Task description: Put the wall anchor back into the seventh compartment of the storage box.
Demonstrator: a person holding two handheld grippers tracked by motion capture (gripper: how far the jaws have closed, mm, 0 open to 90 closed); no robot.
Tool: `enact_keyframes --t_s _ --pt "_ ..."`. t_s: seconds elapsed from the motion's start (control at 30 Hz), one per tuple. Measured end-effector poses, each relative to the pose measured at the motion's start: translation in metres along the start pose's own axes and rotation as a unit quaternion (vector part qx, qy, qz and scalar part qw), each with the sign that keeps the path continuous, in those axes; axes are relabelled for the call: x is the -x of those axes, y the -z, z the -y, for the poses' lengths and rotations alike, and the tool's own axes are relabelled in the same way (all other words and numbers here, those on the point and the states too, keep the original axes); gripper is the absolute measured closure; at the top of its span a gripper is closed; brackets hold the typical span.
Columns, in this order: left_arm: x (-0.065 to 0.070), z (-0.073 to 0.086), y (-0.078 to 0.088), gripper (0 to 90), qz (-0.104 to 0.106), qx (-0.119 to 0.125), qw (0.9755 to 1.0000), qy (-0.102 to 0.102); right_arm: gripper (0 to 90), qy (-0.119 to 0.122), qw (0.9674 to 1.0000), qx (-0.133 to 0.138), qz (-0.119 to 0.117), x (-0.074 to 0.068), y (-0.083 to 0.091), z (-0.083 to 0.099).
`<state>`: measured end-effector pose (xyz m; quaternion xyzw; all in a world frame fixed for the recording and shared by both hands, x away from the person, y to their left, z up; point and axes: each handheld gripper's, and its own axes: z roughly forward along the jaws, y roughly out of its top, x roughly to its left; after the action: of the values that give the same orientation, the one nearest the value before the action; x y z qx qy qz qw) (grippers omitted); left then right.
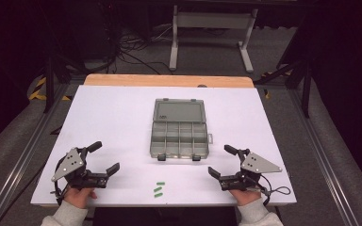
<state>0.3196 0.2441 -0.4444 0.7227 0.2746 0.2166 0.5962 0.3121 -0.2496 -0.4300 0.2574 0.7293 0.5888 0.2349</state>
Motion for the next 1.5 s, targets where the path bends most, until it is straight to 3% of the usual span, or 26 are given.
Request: enact_keyframes --t_s 0.13,0.23,0.5,0.67,0.73,1.0,1.07,1.23,1.37,1.5 --pt "0.000 -0.002 0.000 1.3 0.009 -0.017 0.9998 0.010 6.7 0.003 1.0000 -0.004 0.005 -0.001 0.000 -0.001" --pt "-0.002 -0.003 0.002 1.2 0.004 -0.008 0.9999 0.008 7.3 0.015 0.9998 -0.006 0.006 -0.004 -0.002 -0.002" --pt "-0.003 -0.001 0.002 1.2 0.005 -0.001 0.9998 0.017 8.4 0.014 0.9997 -0.020 0.008 -0.005 -0.003 -0.001" --pt "0.003 -0.002 0.002 1.2 -0.003 0.000 1.0000 0.004 9.9 -0.005 0.9994 -0.032 -0.009 -0.008 -0.007 -0.004" --pt "0.006 -0.002 0.002 1.2 -0.004 -0.002 1.0000 -0.005 12.7 -0.002 0.9991 -0.040 -0.017 -0.012 -0.012 -0.006" --pt "0.008 -0.002 0.002 1.1 -0.009 0.004 0.9999 -0.001 17.6 0.013 0.9971 -0.050 -0.056 -0.022 -0.030 -0.017" --pt "0.007 -0.002 0.002 1.1 -0.007 -0.004 1.0000 0.000 18.3 0.021 0.9962 -0.055 -0.065 -0.025 -0.037 -0.021" --pt "0.008 -0.001 0.003 1.1 -0.009 0.006 0.9999 0.003 21.6 0.020 0.9941 -0.069 -0.082 -0.030 -0.054 -0.029" --pt "0.009 0.000 0.005 0.8 -0.019 0.011 0.9998 0.002 22.9 0.000 0.9887 -0.100 -0.112 -0.033 -0.067 -0.029" --pt "0.007 0.001 0.004 0.5 -0.020 0.004 0.9998 -0.001 23.7 0.016 0.9871 -0.103 -0.121 -0.040 -0.071 -0.035"
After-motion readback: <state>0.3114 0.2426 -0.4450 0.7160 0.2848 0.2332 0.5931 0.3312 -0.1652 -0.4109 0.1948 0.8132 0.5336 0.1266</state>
